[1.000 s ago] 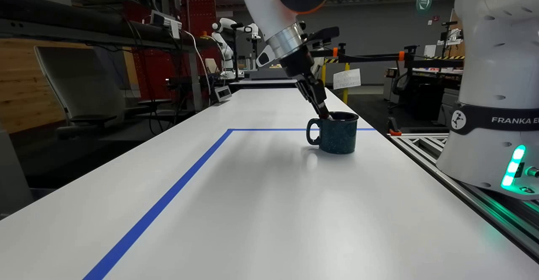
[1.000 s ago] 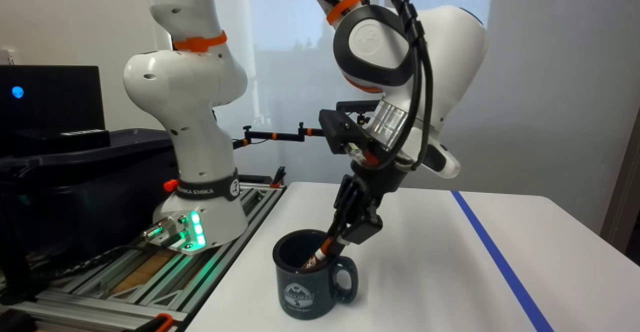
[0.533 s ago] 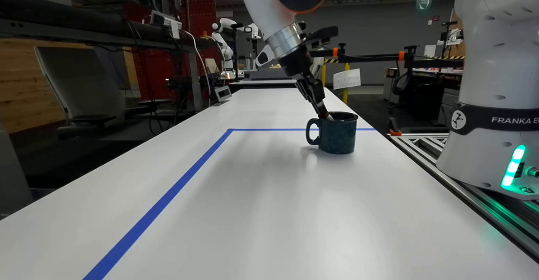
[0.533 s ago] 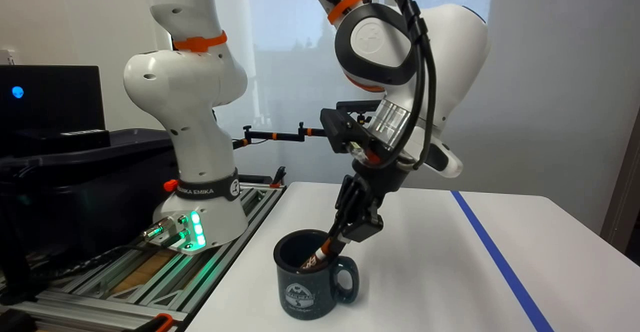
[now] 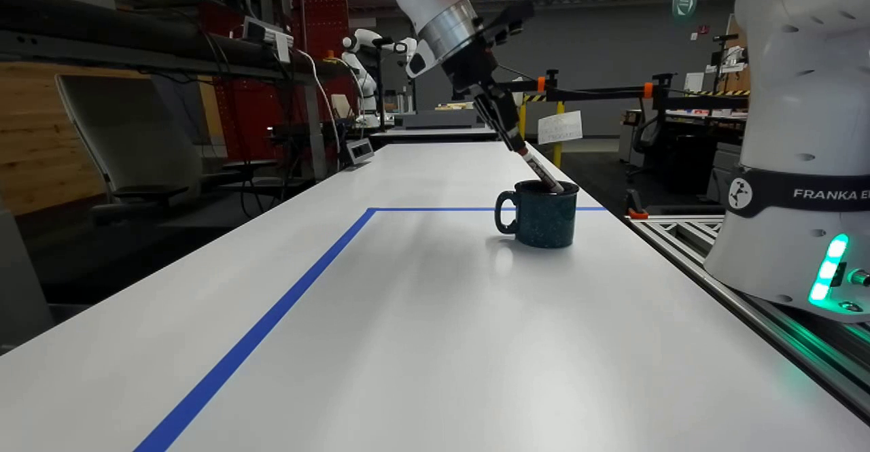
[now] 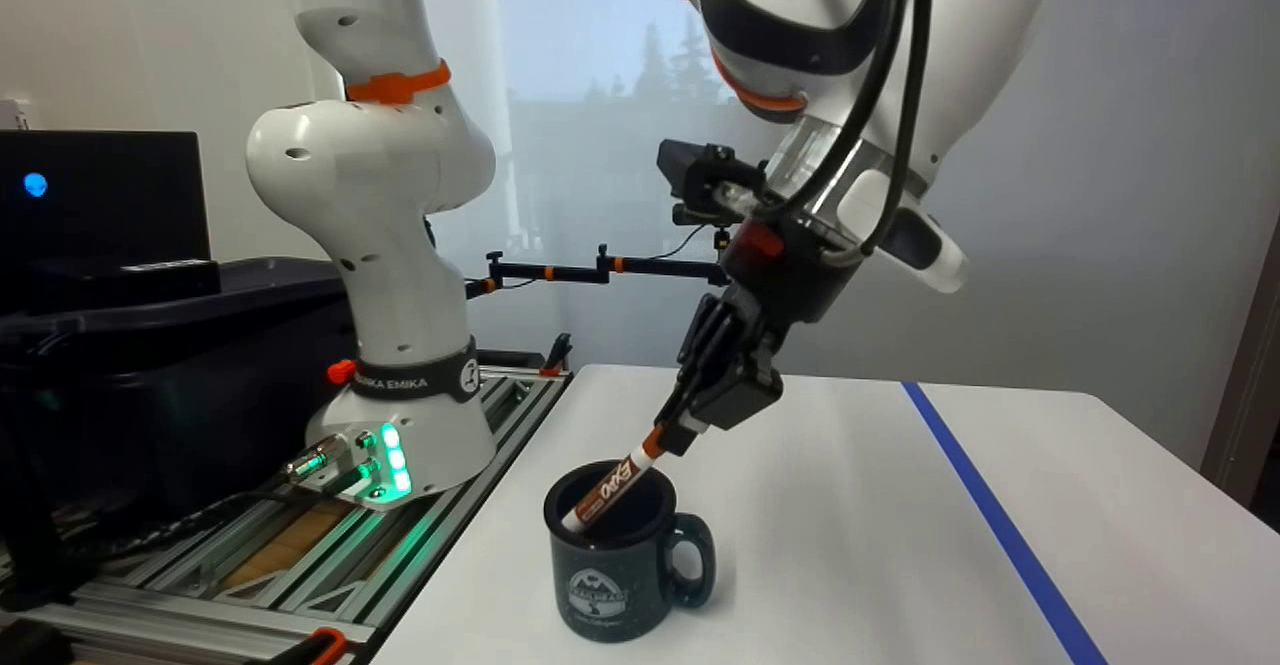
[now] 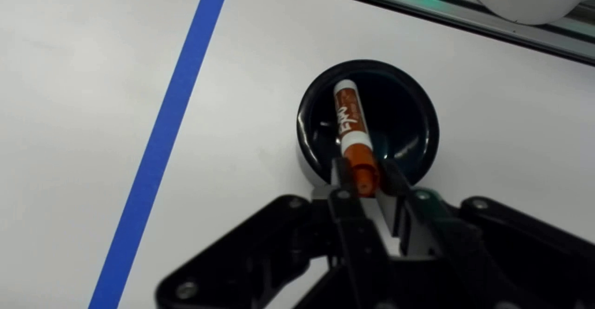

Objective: Remove the marker from the cup

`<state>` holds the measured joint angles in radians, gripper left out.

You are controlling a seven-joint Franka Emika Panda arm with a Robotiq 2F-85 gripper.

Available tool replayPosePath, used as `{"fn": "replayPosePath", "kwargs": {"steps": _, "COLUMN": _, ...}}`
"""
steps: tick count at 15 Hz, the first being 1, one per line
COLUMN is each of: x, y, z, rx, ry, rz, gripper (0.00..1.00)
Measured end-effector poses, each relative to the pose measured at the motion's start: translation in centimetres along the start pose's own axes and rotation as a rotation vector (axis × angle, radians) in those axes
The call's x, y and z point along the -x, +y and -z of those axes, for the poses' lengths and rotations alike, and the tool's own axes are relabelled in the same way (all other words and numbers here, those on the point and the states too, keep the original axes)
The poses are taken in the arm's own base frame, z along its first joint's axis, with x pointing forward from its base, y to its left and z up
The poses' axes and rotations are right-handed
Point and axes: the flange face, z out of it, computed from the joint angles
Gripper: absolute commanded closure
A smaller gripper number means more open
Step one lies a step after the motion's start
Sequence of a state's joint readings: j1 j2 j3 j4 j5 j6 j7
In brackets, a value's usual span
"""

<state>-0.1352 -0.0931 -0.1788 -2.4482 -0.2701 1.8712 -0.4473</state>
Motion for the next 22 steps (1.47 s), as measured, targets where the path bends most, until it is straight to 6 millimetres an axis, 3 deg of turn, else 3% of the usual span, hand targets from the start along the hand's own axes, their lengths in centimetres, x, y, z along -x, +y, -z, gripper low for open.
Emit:
{"fn": "replayPosePath", "kwargs": {"steps": 6, "x": 2.9, "y": 4.3, "z": 5.8, "rx": -0.065, "ry": 0.002, "rz": -0.026, "gripper": 0.95}}
{"fn": "replayPosePath", "kwargs": {"steps": 9, "x": 2.6, "y": 6.2, "z": 6.7, "rx": -0.014, "ry": 0.019, "rz": -0.042, "gripper": 0.95}}
{"fn": "replayPosePath", "kwargs": {"steps": 12, "x": 0.3, "y": 7.0, "z": 5.1, "rx": 0.06, "ry": 0.021, "rz": -0.025, "gripper": 0.95}}
{"fn": "replayPosePath", "kwargs": {"steps": 18, "x": -5.2, "y": 7.2, "z": -1.3, "rx": 0.108, "ry": -0.008, "rz": 0.008, "gripper": 0.95}}
{"fn": "replayPosePath", "kwargs": {"steps": 22, "x": -7.4, "y": 7.3, "z": -4.9, "rx": 0.102, "ry": -0.034, "rz": 0.014, "gripper": 0.95}}
